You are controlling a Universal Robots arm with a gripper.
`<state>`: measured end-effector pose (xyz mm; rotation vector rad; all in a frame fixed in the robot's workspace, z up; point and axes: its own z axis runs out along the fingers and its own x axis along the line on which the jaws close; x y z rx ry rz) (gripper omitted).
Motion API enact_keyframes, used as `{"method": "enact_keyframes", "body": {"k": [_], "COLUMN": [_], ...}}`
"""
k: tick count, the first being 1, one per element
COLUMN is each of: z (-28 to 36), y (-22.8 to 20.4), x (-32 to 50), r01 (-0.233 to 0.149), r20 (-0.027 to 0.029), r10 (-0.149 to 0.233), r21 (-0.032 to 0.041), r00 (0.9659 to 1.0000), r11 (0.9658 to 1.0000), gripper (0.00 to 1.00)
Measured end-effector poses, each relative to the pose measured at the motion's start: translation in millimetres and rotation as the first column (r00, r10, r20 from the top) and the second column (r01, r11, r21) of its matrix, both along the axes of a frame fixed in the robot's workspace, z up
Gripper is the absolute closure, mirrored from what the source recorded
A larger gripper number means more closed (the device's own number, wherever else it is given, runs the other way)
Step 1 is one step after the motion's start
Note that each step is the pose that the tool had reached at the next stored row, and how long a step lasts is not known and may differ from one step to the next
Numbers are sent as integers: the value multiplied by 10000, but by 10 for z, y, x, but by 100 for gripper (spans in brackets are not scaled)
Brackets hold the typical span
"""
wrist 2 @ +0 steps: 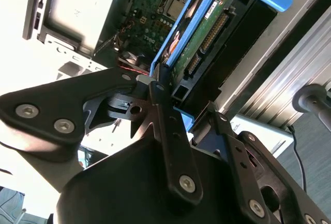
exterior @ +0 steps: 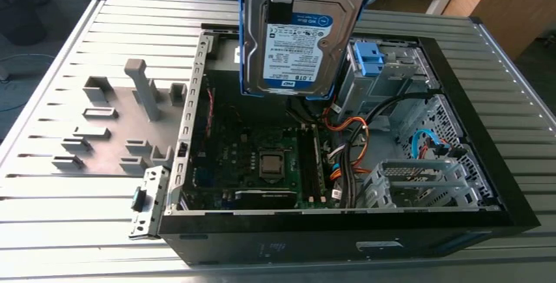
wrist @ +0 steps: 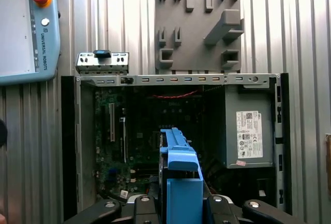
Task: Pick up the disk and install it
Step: 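Pick up the disk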
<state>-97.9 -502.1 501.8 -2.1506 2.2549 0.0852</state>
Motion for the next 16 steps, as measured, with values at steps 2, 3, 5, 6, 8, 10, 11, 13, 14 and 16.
{"method": "enact_keyframes", "body": {"k": [2, 3, 5, 6, 8, 10, 11, 13, 14, 16], "z": [0, 0, 0, 0, 0, 0, 0, 0, 0, 0], "y": [-6, -8, -14, -16, -23, -28, -31, -37, -40, -46], "x": [0, 0, 0, 0, 0, 0, 0, 0, 0, 0], "r01": [0, 0, 0, -1, 0, 0, 0, 0, 0, -1], "r20": [0, 0, 0, 1, 0, 0, 0, 0, 1, 1], "r10": [0, 0, 0, 1, 0, 0, 0, 0, 0, 1], "r21": [0, 0, 0, 0, 1, 0, 0, 0, 0, 0], "r00": [10000, 10000, 10000, 10000, 10000, 10000, 10000, 10000, 10000, 10000], "r11": [10000, 10000, 10000, 10000, 10000, 10000, 10000, 10000, 10000, 10000], "gripper": [64, 64, 64, 64, 64, 64, 64, 64, 64, 64]}}
